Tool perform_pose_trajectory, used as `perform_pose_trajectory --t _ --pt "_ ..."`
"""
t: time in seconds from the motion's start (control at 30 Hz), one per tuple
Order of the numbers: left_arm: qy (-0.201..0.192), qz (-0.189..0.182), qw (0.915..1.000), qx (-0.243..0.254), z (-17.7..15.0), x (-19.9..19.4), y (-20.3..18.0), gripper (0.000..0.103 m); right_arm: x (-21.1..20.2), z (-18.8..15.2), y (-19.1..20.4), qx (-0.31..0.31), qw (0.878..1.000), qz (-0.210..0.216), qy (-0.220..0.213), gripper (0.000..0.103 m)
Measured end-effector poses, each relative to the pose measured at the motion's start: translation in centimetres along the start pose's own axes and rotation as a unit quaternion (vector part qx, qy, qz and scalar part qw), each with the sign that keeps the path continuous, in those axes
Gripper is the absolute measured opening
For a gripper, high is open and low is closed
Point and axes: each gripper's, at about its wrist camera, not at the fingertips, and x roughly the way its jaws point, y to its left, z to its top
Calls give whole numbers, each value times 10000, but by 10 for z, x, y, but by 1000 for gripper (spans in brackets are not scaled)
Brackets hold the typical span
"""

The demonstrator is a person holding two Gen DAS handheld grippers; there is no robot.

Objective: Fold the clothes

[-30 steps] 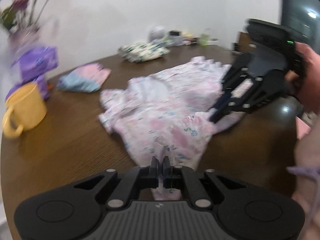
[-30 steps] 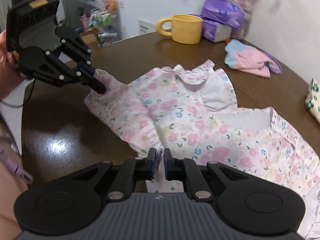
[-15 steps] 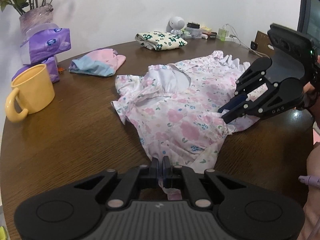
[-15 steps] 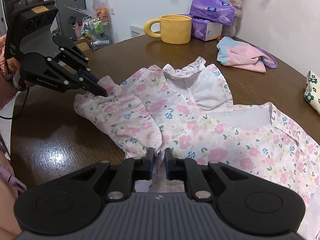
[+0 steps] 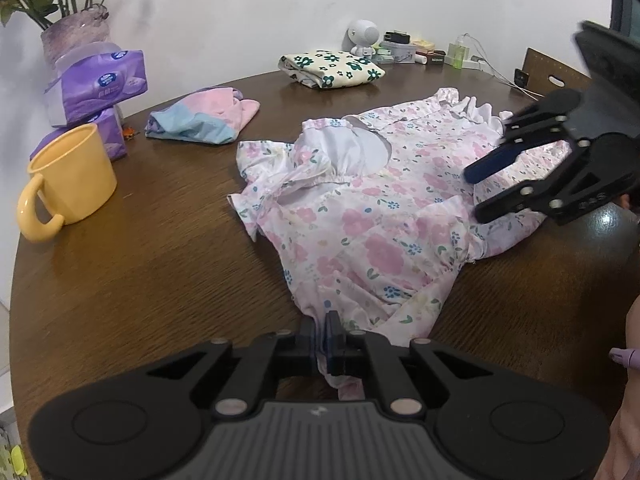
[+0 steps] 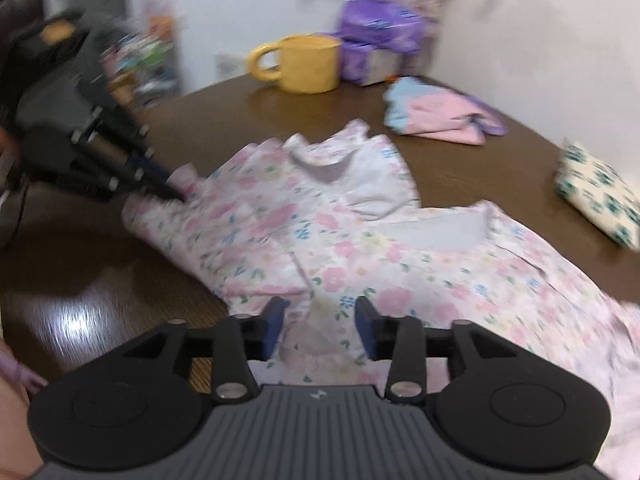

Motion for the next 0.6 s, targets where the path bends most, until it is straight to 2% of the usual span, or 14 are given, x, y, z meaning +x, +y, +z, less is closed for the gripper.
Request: perform_pose_trajectory --t 0.07,0.1,0.17,0.27,0.33,0.43,0.5,0.53,0.57,0.6 --pt "-38 71 9998 -196 0 -3 2 14 -11 -3 5 224 9996 -132 -100 59" --pt "-80 109 9995 -282 1 -6 4 19 -16 -4 8 259 9994 -192 -133 61" --pt "-191 200 9987 -432 1 -14 8 35 -25 -6 15 340 9986 -322 -238 83" --pt "-464 512 9961 -547 2 -33 11 40 -37 -7 23 541 9968 -464 -363 92" --pt "-678 496 9947 -596 5 -44 10 40 -36 -5 26 670 9960 -476 -362 103" --pt "-856 299 9951 -393 12 -49 -5 40 -28 -3 27 784 9957 -379 -312 103" --pt "-812 128 9963 -238 15 -41 -17 37 -22 -1 27 859 9954 -314 -279 101" --pt "-786 41 9968 -160 17 -37 -23 36 -19 0 28 897 9952 -281 -262 90" --pt "-742 -23 9972 -122 18 -32 -26 31 -17 1 28 935 9950 -249 -245 75" --pt "-696 -84 9975 -88 19 -28 -30 28 -14 2 29 973 9948 -216 -228 67"
